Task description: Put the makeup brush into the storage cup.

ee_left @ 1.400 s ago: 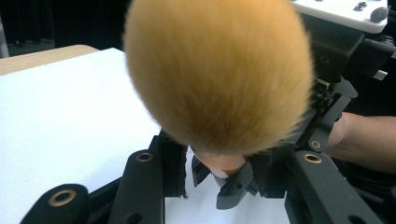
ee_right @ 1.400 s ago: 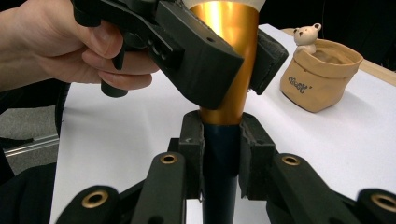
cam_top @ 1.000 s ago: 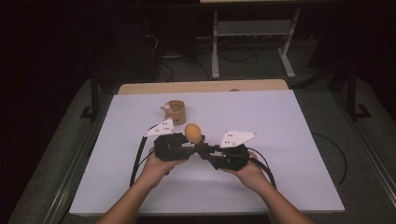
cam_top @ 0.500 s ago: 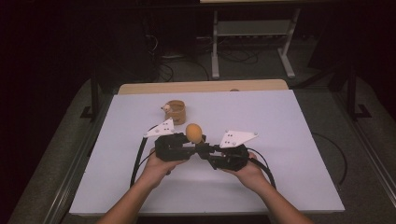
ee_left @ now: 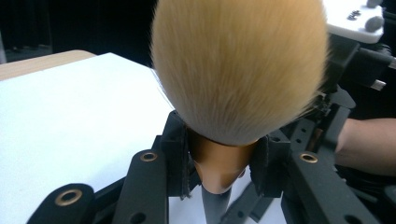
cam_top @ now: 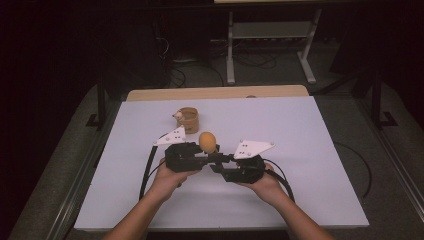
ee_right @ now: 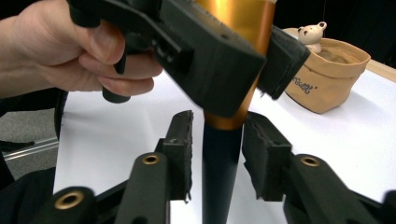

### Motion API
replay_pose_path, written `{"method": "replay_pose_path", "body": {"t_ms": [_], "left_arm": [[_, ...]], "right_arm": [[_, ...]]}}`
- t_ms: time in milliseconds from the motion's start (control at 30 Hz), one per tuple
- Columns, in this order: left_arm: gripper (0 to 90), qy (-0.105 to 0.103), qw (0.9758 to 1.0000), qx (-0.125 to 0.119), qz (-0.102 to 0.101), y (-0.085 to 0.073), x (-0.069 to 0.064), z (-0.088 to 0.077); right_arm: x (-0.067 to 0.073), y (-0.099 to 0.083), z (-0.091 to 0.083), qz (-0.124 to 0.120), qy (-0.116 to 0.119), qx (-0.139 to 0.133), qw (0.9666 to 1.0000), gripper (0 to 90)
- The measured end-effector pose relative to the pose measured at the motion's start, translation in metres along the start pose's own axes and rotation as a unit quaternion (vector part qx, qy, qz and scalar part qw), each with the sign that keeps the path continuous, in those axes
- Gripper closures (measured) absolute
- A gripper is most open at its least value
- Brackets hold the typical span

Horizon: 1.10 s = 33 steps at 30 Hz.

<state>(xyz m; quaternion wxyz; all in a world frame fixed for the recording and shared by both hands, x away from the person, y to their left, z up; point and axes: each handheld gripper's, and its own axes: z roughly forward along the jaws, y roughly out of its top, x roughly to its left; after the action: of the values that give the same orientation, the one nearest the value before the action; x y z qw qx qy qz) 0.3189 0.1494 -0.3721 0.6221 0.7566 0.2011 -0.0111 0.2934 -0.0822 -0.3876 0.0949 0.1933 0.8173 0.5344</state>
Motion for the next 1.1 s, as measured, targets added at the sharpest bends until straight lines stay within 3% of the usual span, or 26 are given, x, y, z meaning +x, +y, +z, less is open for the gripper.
{"method": "replay_pose_path", "body": {"t_ms": [433, 667, 900, 1100], "left_arm": [[62.9, 0.023, 0.9997, 0.005, 0.001, 0.004, 0.007, -0.015], [62.9, 0.033, 0.9994, 0.012, 0.004, 0.005, 0.007, -0.021], [62.9, 0.041, 0.9990, 0.017, 0.004, 0.006, 0.009, -0.026], [62.9, 0.046, 0.9988, 0.016, 0.003, 0.008, 0.010, -0.031]], "right_arm": [[-0.004, -0.003, -0.002, 0.020, -0.014, 0.016, 0.9996, 29.5], [-0.008, -0.005, -0.012, 0.030, -0.024, 0.010, 0.9992, 23.8], [-0.012, -0.008, -0.029, 0.054, -0.052, -0.002, 0.9972, 13.8], [-0.013, -0.011, -0.043, 0.052, -0.081, -0.020, 0.9951, 9.6]]}}
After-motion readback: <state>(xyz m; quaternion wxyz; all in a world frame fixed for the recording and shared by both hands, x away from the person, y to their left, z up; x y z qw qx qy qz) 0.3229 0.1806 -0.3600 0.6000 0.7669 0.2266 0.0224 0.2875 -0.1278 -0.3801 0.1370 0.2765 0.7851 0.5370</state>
